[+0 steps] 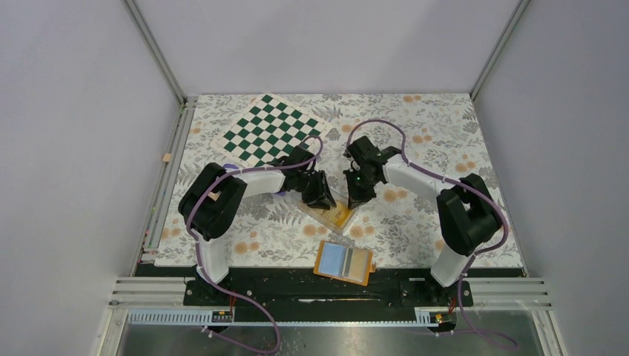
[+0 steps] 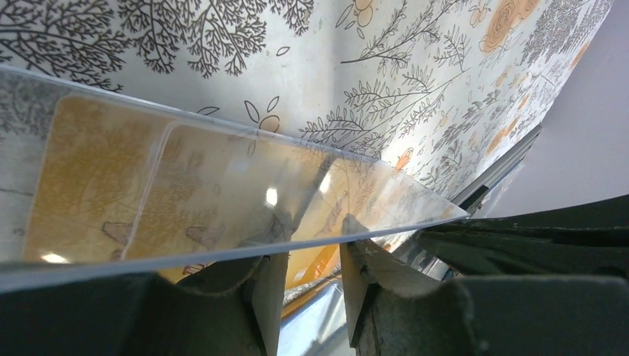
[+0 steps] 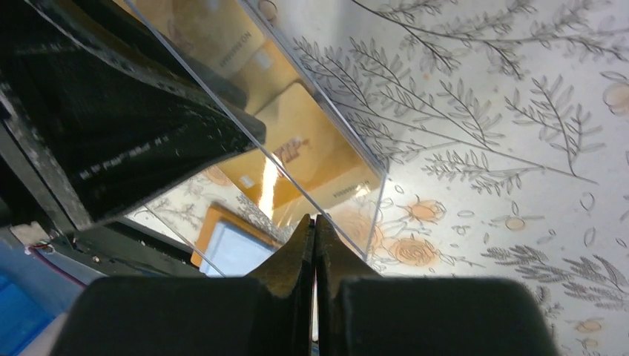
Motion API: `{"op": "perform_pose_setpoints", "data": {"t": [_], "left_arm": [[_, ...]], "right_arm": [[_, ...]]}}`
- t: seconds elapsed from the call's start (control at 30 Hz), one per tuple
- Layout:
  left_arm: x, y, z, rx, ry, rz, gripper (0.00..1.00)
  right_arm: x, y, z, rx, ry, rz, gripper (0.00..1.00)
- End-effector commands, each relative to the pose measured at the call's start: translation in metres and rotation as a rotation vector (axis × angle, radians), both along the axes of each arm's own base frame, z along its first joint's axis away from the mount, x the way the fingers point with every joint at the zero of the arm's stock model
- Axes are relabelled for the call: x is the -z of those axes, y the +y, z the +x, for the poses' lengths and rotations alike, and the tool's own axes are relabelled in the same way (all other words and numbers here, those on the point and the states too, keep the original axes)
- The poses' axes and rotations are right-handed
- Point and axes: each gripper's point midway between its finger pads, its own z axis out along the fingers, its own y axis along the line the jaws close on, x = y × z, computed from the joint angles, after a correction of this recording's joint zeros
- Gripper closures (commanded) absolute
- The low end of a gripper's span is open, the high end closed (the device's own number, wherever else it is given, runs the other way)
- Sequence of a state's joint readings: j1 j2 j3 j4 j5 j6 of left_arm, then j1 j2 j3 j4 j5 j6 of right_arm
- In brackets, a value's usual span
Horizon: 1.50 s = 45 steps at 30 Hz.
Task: Put the credit cards into the card holder
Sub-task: Pick up the credit card from the storage box.
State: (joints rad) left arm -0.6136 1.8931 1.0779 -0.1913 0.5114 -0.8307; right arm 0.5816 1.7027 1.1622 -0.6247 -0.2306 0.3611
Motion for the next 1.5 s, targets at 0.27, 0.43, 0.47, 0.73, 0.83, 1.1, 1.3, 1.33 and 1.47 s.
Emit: {"op": "perform_pose_setpoints", "data": {"t": [0.27, 0.43, 0.47, 0.73, 0.83, 1.1, 1.3, 1.33, 1.47], "left_arm": [[0.018, 0.027, -0.010, 0.027, 0.021, 0.135, 0.67], [0.020, 0.026, -0.013, 0.046, 0.036, 0.134, 0.68], [0.021, 0.027, -0.014, 0.047, 0.036, 0.136, 0.68], [0.026, 0.013, -0.028, 0.111, 0.069, 0.138, 0.65], [0.031, 0.005, -0.035, 0.133, 0.088, 0.143, 0.65], [0.020, -0.010, -0.040, 0.138, 0.092, 0.037, 0.69], [0.002, -0.021, -0.045, 0.179, 0.081, -0.067, 0.73], [0.000, -0.022, -0.046, 0.187, 0.083, -0.083, 0.74], [-0.006, -0.027, -0.053, 0.219, 0.098, -0.131, 0.77]], "right_arm": [[0.036, 0.016, -0.004, -0.098, 0.016, -0.097, 1.00], [0.053, 0.006, -0.007, -0.065, 0.028, -0.194, 1.00], [0.055, 0.005, -0.007, -0.057, 0.025, -0.213, 1.00], [0.068, -0.003, -0.005, -0.010, 0.007, -0.309, 1.00], [0.070, 0.000, -0.007, -0.009, 0.023, -0.298, 1.00], [0.077, 0.008, -0.017, 0.017, 0.071, -0.236, 1.00], [0.076, 0.011, -0.020, 0.015, 0.075, -0.211, 1.00], [0.075, 0.011, -0.020, 0.015, 0.075, -0.204, 1.00], [0.066, 0.017, -0.019, 0.008, 0.057, -0.168, 1.00]]}}
